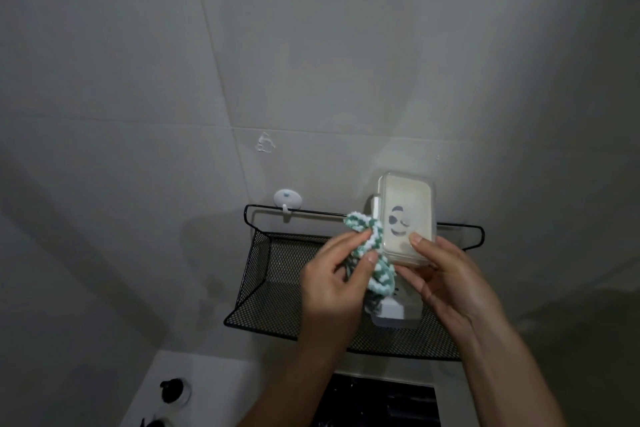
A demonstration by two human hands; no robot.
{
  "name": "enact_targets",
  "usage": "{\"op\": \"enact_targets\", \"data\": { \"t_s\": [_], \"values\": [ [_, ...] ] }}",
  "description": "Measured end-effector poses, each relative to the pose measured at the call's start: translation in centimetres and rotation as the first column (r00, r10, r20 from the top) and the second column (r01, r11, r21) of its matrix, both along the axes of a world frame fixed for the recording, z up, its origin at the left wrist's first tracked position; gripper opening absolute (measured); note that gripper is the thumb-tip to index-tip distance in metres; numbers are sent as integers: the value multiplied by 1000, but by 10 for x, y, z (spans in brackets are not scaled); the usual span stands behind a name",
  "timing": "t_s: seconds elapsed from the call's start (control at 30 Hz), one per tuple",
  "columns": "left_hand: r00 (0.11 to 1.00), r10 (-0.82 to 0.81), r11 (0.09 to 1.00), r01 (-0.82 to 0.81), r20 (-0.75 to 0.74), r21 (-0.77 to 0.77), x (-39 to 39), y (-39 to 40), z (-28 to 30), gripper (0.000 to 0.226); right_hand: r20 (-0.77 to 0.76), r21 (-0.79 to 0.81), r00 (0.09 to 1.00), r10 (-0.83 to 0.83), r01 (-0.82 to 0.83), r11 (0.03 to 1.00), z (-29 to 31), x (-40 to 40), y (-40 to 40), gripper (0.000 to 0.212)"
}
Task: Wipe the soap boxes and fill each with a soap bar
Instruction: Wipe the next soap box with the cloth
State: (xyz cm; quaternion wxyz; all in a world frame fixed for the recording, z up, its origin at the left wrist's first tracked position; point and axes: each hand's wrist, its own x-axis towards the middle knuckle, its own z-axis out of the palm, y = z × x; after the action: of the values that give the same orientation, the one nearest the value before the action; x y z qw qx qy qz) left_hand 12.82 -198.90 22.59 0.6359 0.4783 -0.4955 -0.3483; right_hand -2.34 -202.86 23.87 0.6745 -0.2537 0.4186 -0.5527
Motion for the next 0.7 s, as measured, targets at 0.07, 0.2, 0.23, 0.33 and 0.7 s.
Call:
{"op": "enact_targets", "data": {
  "t_s": [0.07,0.2,0.23,0.33,0.7],
  "values": [
    [998,15,1000,-15,-57,-5,-6,6,-6,29,-32,-16,999,-24,23,1000,-2,4,1,52],
    [982,79,997,-75,-171,27,-11,4,-8,32,-75,-66,997,-19,14,998,-6,19,7,72],
    [977,82,997,-78,-199,30,-10,2,-8,31,-96,-78,995,0,-8,997,-7,22,9,74],
    [966,30,997,-11,-257,76,2,-4,-6,30,-136,-96,990,48,-61,994,-8,25,10,74],
    [891,-365,917,293,272,270,77,-31,27,32,-114,92,953,280,-270,958,-2,-24,0,59]
  ]
}}
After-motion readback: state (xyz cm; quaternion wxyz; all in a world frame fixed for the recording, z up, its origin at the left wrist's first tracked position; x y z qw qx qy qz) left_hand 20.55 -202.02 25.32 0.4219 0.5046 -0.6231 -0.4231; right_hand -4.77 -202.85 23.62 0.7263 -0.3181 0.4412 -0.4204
